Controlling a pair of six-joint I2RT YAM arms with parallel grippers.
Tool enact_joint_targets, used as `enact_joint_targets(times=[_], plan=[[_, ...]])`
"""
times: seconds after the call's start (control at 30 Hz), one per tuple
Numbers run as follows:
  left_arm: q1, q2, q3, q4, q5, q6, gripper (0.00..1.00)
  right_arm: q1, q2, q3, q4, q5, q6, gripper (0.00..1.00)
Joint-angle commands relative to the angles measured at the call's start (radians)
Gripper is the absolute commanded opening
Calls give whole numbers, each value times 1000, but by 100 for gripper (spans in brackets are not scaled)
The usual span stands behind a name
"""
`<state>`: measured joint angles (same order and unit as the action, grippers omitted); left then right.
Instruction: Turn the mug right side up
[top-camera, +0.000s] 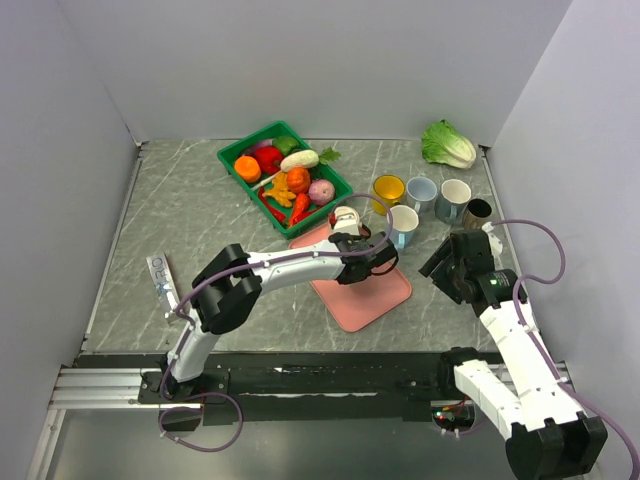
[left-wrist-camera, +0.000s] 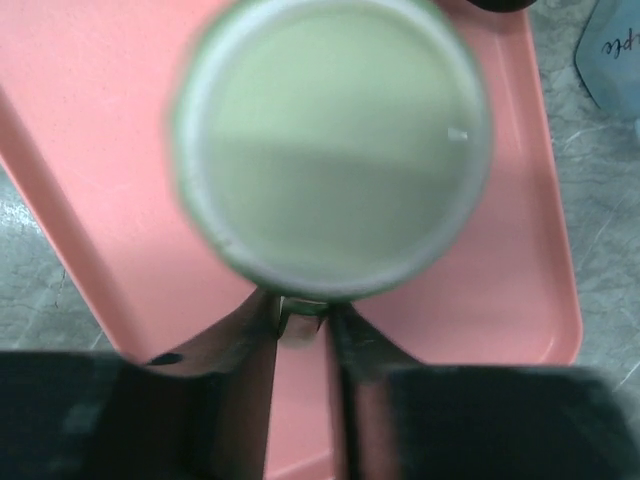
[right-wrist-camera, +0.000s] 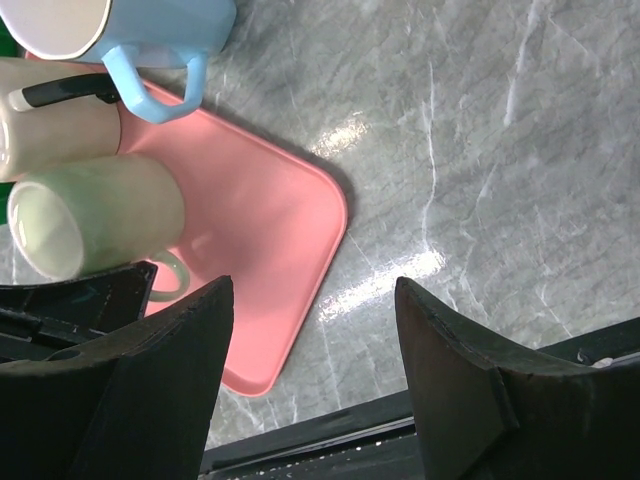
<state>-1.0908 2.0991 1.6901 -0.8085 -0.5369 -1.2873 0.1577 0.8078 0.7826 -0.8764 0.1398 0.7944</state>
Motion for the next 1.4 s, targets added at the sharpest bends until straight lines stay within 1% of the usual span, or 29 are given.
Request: enact_joint_targets(times=[0.0,0.03,0.07,0.23,0.33,0.37,0.4,0.43,0.47,0.5,0.53,0.6,0.63,0.7,0.73,0.77,0.83,0.87,0.9,0.93,0.97,1.0,1.1,1.17,1.2,1.27,1.37], plan=[[-4,-34,17,-4,-43,23,17,-12,-2,3,17,11,-7,72],[-4,-37,17,-3,-44,26,11,-14,-2,3,17,7,-6,72],[-4,-39,17,-3,-43,34,1,-14,-4,3,17,4,-6,72],[-4,-71,-10,20,-12,59,1,-15,-21,-2,34,-32,-30,72],[-6,-145,-73,69,29,82,1,-17,-33,-6,66,-118,-63,73],[-4,-196,-95,92,46,97,1,-17,-35,-9,85,-141,-73,74],[-4,-227,-146,123,70,114,1,-17,-38,-11,100,-237,-92,75],[-3,-296,-176,205,121,132,1,-17,-38,-9,128,-276,-96,77],[-1,-330,-206,245,153,160,1,-17,-39,-13,146,-313,-104,79],[8,-364,-260,284,182,170,1,-15,-47,-14,168,-407,-121,80],[14,-423,-283,351,234,177,1,-17,-53,-14,212,-445,-124,81],[40,-479,-337,414,284,201,1,-17,-82,-19,263,-555,-118,82],[49,-529,-349,452,320,206,1,-17,-93,-22,289,-592,-112,84],[72,-579,-368,498,353,235,1,-15,-125,-23,367,-646,-86,84],[80,-624,-371,514,365,243,1,-17,-134,-23,391,-705,-77,84],[88,-648,-372,557,395,261,1,-17,-148,-23,449,-733,-66,84],[126,-717,-380,615,448,281,1,-17,-159,-23,517,-820,-35,84],[137,-741,-406,699,507,283,1,-17,-170,-25,590,-847,-15,84],[163,-766,-423,759,529,283,1,-15,-173,-28,644,-880,29,84],[176,-810,-441,800,563,273,1,-15,-176,-29,695,-949,54,84],[187,-829,-467,913,613,267,1,-15,-182,-29,741,-965,78,84],[210,-843,-472,943,636,261,1,-15,-188,-28,816,-974,127,84],[232,-864,-457,1037,711,241,1,-11,-199,-13,916,-991,186,85],[233,-867,-446,1092,742,230,1,-9,-194,15,953,-1003,204,85],[233,-869,-443,1150,777,223,1,-6,-193,24,968,-1008,222,85],[233,-864,-438,1203,811,198,1,5,-180,50,1045,-1025,246,85],[235,-854,-431,1302,874,169,1,8,-171,82,1113,-1033,295,85]])
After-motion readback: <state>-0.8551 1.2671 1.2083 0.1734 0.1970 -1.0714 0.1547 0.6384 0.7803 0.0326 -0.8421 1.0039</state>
